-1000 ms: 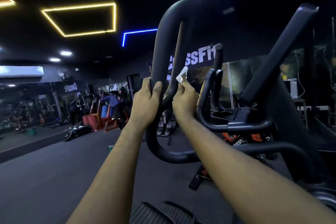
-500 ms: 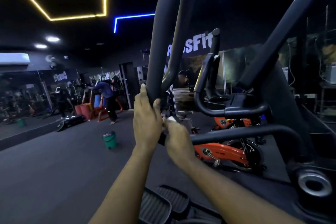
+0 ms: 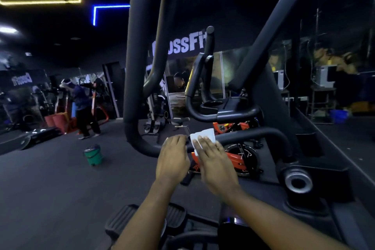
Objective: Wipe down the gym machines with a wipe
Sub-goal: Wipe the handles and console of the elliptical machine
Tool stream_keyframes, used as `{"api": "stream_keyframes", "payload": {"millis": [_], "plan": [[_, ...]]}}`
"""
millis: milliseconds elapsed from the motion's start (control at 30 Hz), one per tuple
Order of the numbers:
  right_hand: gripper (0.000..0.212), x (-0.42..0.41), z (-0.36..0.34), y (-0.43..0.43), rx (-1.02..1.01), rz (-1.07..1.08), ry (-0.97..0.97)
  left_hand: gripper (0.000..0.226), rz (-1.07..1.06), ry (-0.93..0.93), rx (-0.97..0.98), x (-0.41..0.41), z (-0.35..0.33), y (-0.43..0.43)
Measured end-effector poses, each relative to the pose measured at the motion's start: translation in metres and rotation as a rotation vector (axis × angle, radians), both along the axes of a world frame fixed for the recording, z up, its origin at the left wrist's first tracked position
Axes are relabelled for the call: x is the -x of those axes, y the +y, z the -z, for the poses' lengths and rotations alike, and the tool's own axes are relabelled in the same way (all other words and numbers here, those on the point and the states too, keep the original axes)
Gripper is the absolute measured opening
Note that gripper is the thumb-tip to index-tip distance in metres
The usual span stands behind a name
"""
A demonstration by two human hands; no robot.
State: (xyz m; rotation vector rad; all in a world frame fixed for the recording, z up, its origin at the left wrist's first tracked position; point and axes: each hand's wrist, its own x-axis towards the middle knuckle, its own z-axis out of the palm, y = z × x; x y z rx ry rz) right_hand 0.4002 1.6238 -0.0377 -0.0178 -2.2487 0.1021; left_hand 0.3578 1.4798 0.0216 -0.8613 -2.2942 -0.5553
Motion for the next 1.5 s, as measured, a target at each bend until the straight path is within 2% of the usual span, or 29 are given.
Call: {"api": "stream_keyframes", "payload": {"millis": [100, 233, 333, 433, 467, 567, 667, 733, 767, 833, 900, 933, 1000, 1133, 1167, 1200, 1300, 1367, 1433, 1500], "plan": [[0.062, -0.01, -0.008, 0.032, 0.237, 0.253, -0.016, 0.021, -0.082, 0.001, 0.035, -0.004, 0.007, 0.018], [0.064, -0.016, -0.003, 0.048, 0.009, 0.134, -0.051, 0.019, -0.181, 0.009, -0.014, -0.003, 0.007, 0.027], [0.06, -0.018, -0.014, 0.07, 0.241, 0.207, -0.059, 0.019, -0.264, 0.001, -0.011, -0.007, 0.004, 0.039], [0.061, -0.016, -0.014, 0.079, 0.052, 0.007, -0.113, 0.024, -0.338, -0.038, -0.023, -0.011, 0.002, 0.05], [0.058, -0.014, -0.017, 0.091, 0.055, 0.005, -0.099, 0.025, -0.351, -0.042, -0.024, -0.011, 0.002, 0.056], [0.052, -0.011, -0.022, 0.124, 0.196, 0.211, -0.062, 0.027, -0.308, -0.046, 0.02, -0.01, 0.004, 0.072], [0.055, -0.012, -0.02, 0.138, 0.071, 0.066, -0.1, 0.026, -0.157, -0.05, 0.102, -0.008, 0.003, 0.096], [0.054, -0.013, -0.024, 0.167, 0.057, 0.081, -0.085, 0.03, -0.127, -0.061, 0.151, -0.007, 0.004, 0.109], [0.055, -0.014, -0.026, 0.184, 0.141, 0.154, -0.074, 0.033, -0.138, -0.063, 0.166, -0.005, 0.007, 0.112], [0.059, -0.019, -0.024, 0.209, 0.48, 0.286, -0.107, 0.04, -0.167, -0.038, 0.188, -0.001, 0.013, 0.113], [0.06, -0.019, -0.018, 0.226, 0.858, 0.322, -0.163, 0.051, -0.196, -0.014, 0.202, 0.001, 0.019, 0.115], [0.061, -0.018, -0.018, 0.229, 0.972, 0.309, -0.187, 0.055, -0.204, -0.007, 0.2, 0.002, 0.02, 0.117], [0.061, -0.015, -0.023, 0.227, 1.001, 0.265, -0.179, 0.056, -0.209, 0.029, 0.168, 0.004, 0.025, 0.119], [0.048, -0.009, -0.032, 0.217, 0.591, 0.05, -0.183, 0.044, -0.208, 0.067, 0.139, 0.009, 0.032, 0.119], [0.048, -0.008, -0.033, 0.221, 0.578, 0.002, -0.189, 0.042, -0.205, 0.078, 0.137, 0.01, 0.033, 0.117], [0.049, -0.01, -0.034, 0.226, 0.614, -0.034, -0.187, 0.042, -0.198, 0.086, 0.137, 0.011, 0.034, 0.116], [0.059, -0.02, -0.022, 0.245, 1.066, 0.029, -0.117, 0.042, -0.191, 0.086, 0.129, 0.013, 0.033, 0.116], [0.063, -0.024, -0.014, 0.249, 1.261, 0.096, -0.113, 0.042, -0.189, 0.09, 0.121, 0.013, 0.034, 0.116], [0.068, -0.022, -0.025, 0.246, 1.281, 0.14, -0.185, 0.04, -0.19, 0.101, 0.114, 0.013, 0.034, 0.116], [0.07, -0.015, -0.043, 0.241, 1.199, 0.196, -0.269, 0.04, -0.183, 0.105, 0.111, 0.013, 0.035, 0.115]]}}
